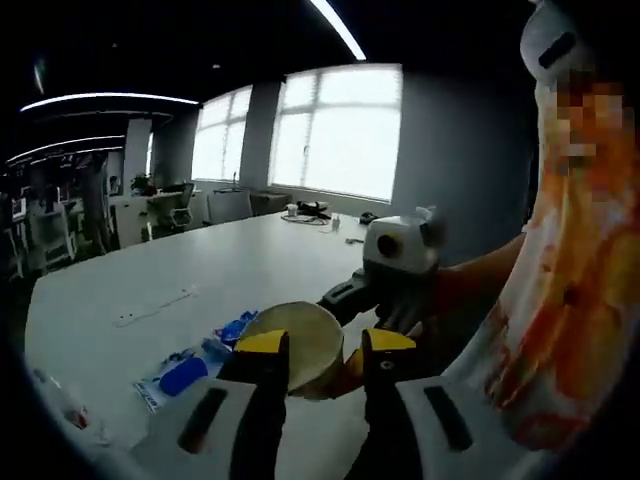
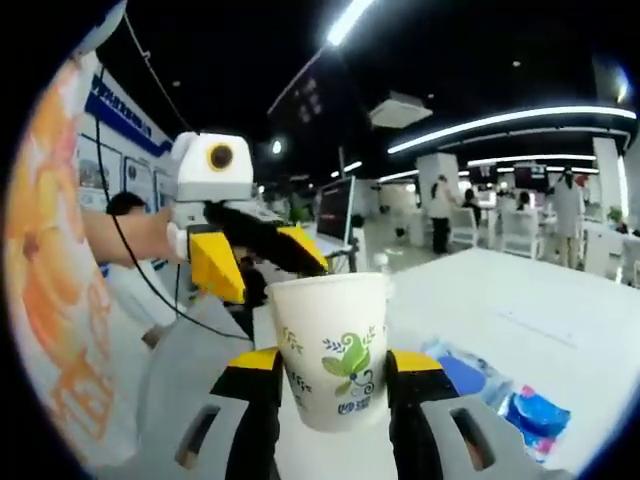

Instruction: Arrange the tabletop items into an orderly group along one side of the table until the central work area is clear of visible clutter.

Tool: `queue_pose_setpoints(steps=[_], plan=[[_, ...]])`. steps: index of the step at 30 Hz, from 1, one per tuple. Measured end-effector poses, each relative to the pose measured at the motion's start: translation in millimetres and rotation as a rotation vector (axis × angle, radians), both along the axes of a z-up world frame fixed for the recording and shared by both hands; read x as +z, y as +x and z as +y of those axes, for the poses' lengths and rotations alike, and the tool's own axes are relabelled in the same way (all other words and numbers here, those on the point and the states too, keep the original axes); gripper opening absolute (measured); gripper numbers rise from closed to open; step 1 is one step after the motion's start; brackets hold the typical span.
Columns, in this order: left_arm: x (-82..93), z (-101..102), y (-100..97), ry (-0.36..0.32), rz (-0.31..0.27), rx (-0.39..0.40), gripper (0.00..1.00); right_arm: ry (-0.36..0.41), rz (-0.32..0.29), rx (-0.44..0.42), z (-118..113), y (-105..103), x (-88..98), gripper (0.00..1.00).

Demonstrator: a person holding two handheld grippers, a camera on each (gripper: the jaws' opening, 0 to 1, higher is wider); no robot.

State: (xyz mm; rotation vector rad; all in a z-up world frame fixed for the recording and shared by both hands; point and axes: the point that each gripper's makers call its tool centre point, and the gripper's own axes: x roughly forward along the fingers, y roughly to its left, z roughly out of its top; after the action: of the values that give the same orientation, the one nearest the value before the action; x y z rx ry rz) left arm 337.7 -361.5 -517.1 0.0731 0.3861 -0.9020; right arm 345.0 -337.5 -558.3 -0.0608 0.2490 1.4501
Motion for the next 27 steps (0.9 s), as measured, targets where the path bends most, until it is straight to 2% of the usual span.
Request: queue_pose_setpoints(steps=[2, 4, 7, 10, 14, 18, 20, 24, 27], plan=[[-11.4, -2.5, -0.7, 0.074, 0.033, -0.030, 0.21, -0.008, -0.016, 0.007, -0.8, 0.4, 0.8, 0.41], [-14.8, -1.4, 3.0, 0.101, 0.017, -0.029, 0.12, -0.017, -0.027, 0.002, -2.8, 1.9, -0.5, 0.40], [-10.9, -4.4, 1.0, 0.037, 0.046, -0.031, 0.05, -0.035, -0.032, -0.002, -6.5, 2.7, -5.8, 0.40], [-8.1, -7.9, -2.3, 0.008, 0.050, -0.047, 0.00, -0.053, -0.043, 0.003, -8.7, -1.3, -11.8, 0.40], [-17.0, -7.8, -6.1, 0.025, 0.085, -0.053, 0.00, -0.091, -0.078, 0.011, -5.9, -4.1, -18.7, 0.40], [-25.1, 0.2, -4.7, 0.053, 0.102, -0.031, 0.00, -0.115, -0.030, -0.002, -4.0, -1.7, -27.9, 0.41], [-28.7, 9.5, -1.0, 0.069, 0.107, -0.003, 0.00, -0.119, -0.008, -0.030, -6.7, 1.4, -31.0, 0.41], [-42.1, 47.4, 12.6, 0.178, 0.105, 0.082, 0.00, -0.097, 0.077, -0.087, -19.2, 3.0, -37.1, 0.46], [-44.3, 70.0, 20.8, 0.189, 0.122, 0.122, 0.00, -0.111, 0.115, -0.131, -34.7, 3.2, -47.5, 0.48]])
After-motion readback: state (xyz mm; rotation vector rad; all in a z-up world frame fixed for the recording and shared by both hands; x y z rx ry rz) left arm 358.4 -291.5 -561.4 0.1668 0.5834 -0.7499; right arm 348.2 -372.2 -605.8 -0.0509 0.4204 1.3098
